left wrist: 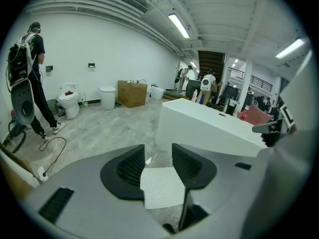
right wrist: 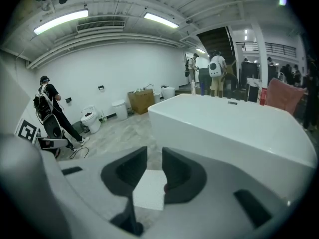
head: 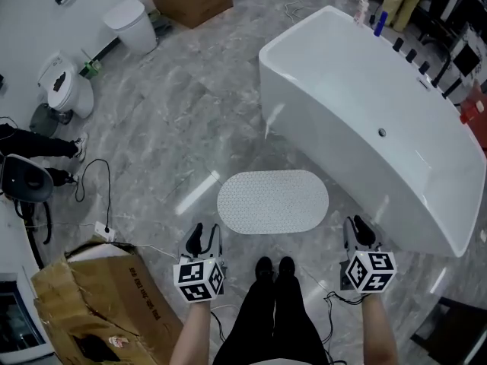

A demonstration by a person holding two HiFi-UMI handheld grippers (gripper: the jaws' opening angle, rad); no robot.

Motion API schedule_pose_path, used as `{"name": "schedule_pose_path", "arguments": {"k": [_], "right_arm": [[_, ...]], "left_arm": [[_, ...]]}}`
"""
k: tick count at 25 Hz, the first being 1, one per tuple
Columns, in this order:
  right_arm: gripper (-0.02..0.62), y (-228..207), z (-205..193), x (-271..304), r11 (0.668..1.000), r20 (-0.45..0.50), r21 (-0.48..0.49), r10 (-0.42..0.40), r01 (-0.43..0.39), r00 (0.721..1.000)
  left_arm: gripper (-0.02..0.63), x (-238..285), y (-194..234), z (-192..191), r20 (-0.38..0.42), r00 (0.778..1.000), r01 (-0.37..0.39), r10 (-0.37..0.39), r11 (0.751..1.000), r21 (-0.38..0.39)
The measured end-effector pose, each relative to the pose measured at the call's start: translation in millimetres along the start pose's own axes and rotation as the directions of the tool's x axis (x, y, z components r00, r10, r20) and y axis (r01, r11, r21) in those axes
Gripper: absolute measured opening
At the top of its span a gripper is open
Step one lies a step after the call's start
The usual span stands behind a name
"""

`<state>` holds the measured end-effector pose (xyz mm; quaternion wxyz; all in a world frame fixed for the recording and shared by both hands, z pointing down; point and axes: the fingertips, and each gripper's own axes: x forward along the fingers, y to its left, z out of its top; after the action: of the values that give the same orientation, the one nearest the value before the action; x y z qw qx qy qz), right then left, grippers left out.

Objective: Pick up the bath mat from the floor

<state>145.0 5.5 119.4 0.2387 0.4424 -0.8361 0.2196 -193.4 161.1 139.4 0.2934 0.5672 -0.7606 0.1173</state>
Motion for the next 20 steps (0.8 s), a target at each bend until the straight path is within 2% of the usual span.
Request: {"name": "schedule_pose_path", "arguments": {"k": [9, 20], "right_arm": [[0.095, -27.9, -72.7, 85.3, 1.0, -0.055, -0.02, 0.015, -0.016, 0.998], [0.095, -40.7, -194.6, 228.4, 0.994, -0.078, -0.072, 0.08, -0.086, 0.994]], "left_arm": [[0.183, 76.0, 14.5, -76.7, -0.036, 0.999, -0.024, 0.024, 1.0, -0.017], [0.195, 199.7, 62.7, -207.5, -0.046, 0.997, -0.067, 0.066, 0.997, -0.025]]}}
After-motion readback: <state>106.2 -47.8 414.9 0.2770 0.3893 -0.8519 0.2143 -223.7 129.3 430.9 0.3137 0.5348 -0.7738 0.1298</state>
